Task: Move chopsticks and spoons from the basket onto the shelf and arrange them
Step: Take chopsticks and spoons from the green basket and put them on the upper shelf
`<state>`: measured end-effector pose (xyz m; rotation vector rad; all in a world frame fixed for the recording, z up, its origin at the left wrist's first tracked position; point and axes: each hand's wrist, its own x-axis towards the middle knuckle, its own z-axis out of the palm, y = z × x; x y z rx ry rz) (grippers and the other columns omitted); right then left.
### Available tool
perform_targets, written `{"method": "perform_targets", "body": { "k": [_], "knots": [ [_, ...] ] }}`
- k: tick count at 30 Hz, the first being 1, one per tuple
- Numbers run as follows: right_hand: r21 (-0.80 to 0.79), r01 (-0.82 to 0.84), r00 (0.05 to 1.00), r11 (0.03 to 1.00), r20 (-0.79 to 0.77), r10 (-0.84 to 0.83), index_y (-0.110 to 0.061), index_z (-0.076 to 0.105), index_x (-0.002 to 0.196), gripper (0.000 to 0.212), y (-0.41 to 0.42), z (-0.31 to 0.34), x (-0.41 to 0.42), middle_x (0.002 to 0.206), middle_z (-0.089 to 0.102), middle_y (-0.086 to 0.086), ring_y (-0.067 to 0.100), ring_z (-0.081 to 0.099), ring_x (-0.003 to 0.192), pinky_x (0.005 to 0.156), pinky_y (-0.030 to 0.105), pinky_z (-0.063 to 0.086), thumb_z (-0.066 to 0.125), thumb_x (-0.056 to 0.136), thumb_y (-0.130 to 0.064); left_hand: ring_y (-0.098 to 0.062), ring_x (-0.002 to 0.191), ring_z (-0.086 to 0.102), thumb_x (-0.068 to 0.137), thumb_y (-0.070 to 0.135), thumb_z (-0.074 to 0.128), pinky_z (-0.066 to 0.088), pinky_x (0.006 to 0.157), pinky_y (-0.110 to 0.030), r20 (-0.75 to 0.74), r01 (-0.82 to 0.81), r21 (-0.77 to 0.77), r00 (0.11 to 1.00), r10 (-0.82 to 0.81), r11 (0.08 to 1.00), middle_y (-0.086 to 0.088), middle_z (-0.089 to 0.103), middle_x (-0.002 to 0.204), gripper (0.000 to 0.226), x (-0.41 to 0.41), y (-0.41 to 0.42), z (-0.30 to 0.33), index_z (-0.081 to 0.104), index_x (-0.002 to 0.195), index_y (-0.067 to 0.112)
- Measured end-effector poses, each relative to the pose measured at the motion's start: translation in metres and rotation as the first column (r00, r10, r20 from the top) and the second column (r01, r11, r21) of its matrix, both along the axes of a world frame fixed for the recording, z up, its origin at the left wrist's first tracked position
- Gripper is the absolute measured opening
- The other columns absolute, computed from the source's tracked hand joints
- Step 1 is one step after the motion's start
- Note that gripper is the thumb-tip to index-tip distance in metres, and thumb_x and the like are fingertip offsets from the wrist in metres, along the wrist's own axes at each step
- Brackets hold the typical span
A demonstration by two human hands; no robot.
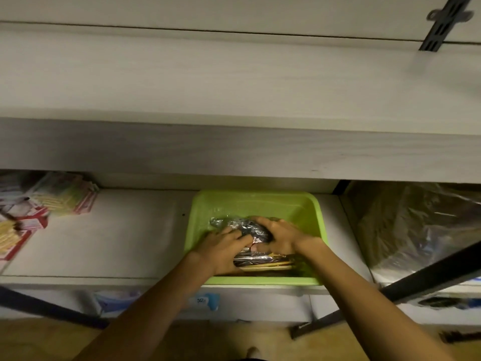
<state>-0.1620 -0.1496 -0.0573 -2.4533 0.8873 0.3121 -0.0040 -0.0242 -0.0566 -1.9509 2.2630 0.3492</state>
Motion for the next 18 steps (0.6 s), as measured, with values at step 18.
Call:
{"method": "perform_targets", "body": {
  "k": [18],
  "knots": [
    [-0.242, -0.071, 0.996, 0.968, 0.035, 0.082, -0.02, 0.026, 0.144, 0.05, 0.007, 0.009, -0.003, 0.101, 0.064, 0.014, 0.032, 0.062, 0.088, 0.08, 0.043, 0.051, 0.044, 0.1, -0.039, -0.025, 0.125, 0.034, 0.081, 0.047, 0.066, 0.043, 0.097, -0.04, -0.046, -0.017, -0.032, 0.999, 0.016, 0.999, -0.006, 0.03, 0.137, 0.06, -0.004, 0.009, 0.001, 0.042, 0.132, 0.029]
  ]
}}
